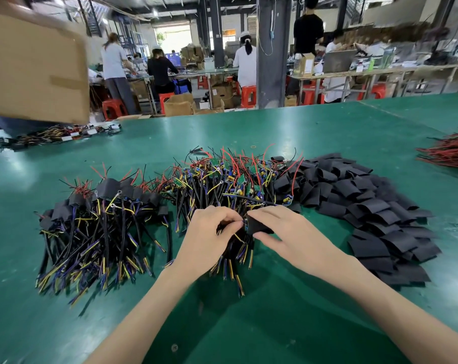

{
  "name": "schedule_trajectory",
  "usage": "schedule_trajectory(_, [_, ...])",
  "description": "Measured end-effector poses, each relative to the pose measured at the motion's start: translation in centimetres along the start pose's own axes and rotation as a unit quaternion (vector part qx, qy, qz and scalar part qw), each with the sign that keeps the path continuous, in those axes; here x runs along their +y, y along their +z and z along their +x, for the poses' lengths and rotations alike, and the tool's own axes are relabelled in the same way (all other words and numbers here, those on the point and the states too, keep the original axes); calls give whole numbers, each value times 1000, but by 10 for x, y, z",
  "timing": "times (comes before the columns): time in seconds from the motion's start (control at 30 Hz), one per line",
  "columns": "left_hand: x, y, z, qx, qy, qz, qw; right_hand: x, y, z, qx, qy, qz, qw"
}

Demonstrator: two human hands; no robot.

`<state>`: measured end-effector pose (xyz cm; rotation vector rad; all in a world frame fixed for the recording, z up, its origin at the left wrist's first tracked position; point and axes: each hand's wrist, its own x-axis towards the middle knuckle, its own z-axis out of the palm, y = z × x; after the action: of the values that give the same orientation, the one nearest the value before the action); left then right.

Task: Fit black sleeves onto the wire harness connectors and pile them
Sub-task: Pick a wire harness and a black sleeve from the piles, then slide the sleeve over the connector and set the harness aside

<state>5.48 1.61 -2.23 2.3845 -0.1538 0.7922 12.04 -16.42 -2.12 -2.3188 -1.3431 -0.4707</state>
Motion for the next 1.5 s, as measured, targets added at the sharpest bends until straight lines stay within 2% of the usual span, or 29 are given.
schedule_trajectory(0.27, [-2,2,-1,5,15,20,1000,2,2,1,6,12,-2,1000])
schedule_trajectory(0.3, [-2,0,0,24,28,31,999,2,1,1,7,16,-13,1000])
schedule_trajectory(0.37, [-5,-7,3,111,62,89,988,2,-2,3,17,32,-54,998])
schedule_trajectory(0.5, [-30,-39,13,314,13,218,924,5,-9,3,23,95,-93,991])
schedule_trajectory(0.57, [-50,-61,14,363,-29,289,886,8,-7,2,14,116,-113,987])
schedule_trajectory(0.63, [-71,-78,11,370,-81,362,852,10,-3,2,10,142,-134,981])
schedule_trajectory(0.7, [-89,-89,6,344,-153,392,840,15,-1,2,17,172,-155,973])
schedule_trajectory(0.8, [-104,-91,0,293,-241,374,846,24,1,2,23,229,-181,956])
schedule_trajectory(0.97, [-94,-79,4,266,-267,372,848,44,-10,-2,-40,351,-254,900])
schedule_trajectory(1.07, [-75,-71,8,284,-203,360,865,56,-18,-4,-85,383,-276,877])
schedule_trajectory(1.13, [-52,-58,18,275,-88,338,896,62,-19,-4,-96,390,-267,876])
schedule_trajectory(1.2, [-22,-32,32,227,47,312,921,63,-18,-4,-102,398,-259,874])
schedule_trajectory(1.27, [8,1,50,137,136,289,938,63,-18,-5,-103,404,-260,871])
schedule_trajectory(1.33, [30,36,70,24,153,291,944,66,-23,-6,-97,423,-255,864])
schedule_trajectory(1.4, [38,69,89,-68,120,311,940,73,-31,-9,-82,443,-244,859])
schedule_trajectory(1.5, [41,105,106,-150,61,366,916,82,-36,-11,-73,455,-228,857])
